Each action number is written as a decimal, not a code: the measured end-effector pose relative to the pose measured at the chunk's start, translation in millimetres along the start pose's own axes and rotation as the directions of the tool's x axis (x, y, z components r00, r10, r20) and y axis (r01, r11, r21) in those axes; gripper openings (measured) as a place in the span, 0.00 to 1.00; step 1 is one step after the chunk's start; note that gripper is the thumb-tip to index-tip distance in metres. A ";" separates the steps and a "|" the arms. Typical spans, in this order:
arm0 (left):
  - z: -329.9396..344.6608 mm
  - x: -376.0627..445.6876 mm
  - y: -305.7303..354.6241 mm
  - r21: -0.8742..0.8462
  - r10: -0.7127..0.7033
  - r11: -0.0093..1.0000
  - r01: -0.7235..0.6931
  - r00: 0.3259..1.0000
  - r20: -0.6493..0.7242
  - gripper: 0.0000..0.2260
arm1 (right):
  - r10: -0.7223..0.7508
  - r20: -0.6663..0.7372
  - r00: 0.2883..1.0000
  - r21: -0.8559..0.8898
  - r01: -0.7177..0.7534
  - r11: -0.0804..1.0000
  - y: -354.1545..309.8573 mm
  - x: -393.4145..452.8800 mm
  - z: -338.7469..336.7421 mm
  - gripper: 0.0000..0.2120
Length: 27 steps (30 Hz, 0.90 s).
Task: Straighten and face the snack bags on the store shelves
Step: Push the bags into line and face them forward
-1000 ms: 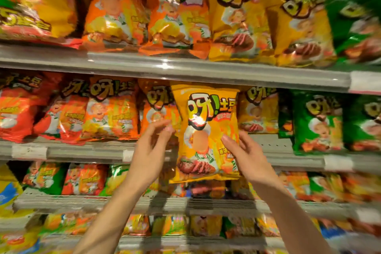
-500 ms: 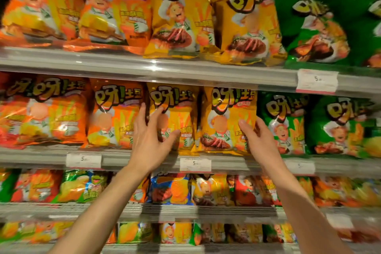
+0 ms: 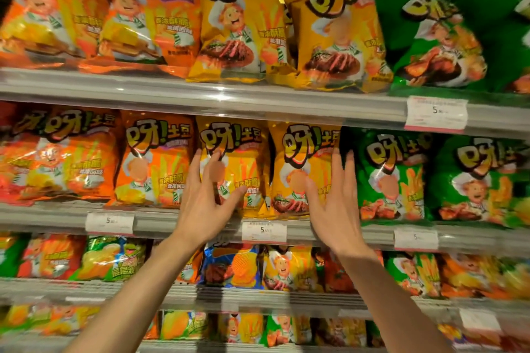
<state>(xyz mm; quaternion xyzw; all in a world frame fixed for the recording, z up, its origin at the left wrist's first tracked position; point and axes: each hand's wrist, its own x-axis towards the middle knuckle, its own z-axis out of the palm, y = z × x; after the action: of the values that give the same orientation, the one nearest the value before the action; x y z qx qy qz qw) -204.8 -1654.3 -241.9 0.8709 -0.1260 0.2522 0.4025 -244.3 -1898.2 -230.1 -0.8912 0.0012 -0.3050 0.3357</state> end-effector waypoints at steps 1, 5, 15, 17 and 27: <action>0.7 -0.2 0.7 0.006 -0.009 1.000 0.009 1.000 0.000 0.39 | -0.022 0.036 0.999 -0.074 0.024 0.997 -2.4 -0.6 4.0 0.39; 2.2 -1.6 1.4 0.011 -0.010 1.000 0.010 1.000 -0.008 0.40 | -0.024 0.035 0.999 -0.271 0.033 0.962 -4.8 0.2 16.1 0.45; -4.7 -0.7 5.7 0.013 -0.040 0.999 0.039 0.996 0.077 0.39 | 0.014 0.050 0.999 -0.242 -0.002 0.970 -7.4 1.2 10.8 0.46; -11.6 -2.3 4.2 -0.032 -0.034 0.999 0.037 0.996 0.086 0.38 | 0.031 0.074 0.997 -0.089 -0.025 0.996 -8.5 -7.2 1.0 0.46; -40.9 -64.9 0.3 -0.329 -0.190 0.932 0.154 0.979 -0.080 0.15 | 0.255 0.032 0.967 0.432 -0.243 0.869 -4.4 -77.7 -8.6 0.14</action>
<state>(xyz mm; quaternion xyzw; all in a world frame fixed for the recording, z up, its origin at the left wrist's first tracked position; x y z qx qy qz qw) -273.4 -1622.1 -254.3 0.7863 -0.0662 0.2399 0.5655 -313.1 -1883.8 -264.6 -0.7828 0.0526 -0.2636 0.5612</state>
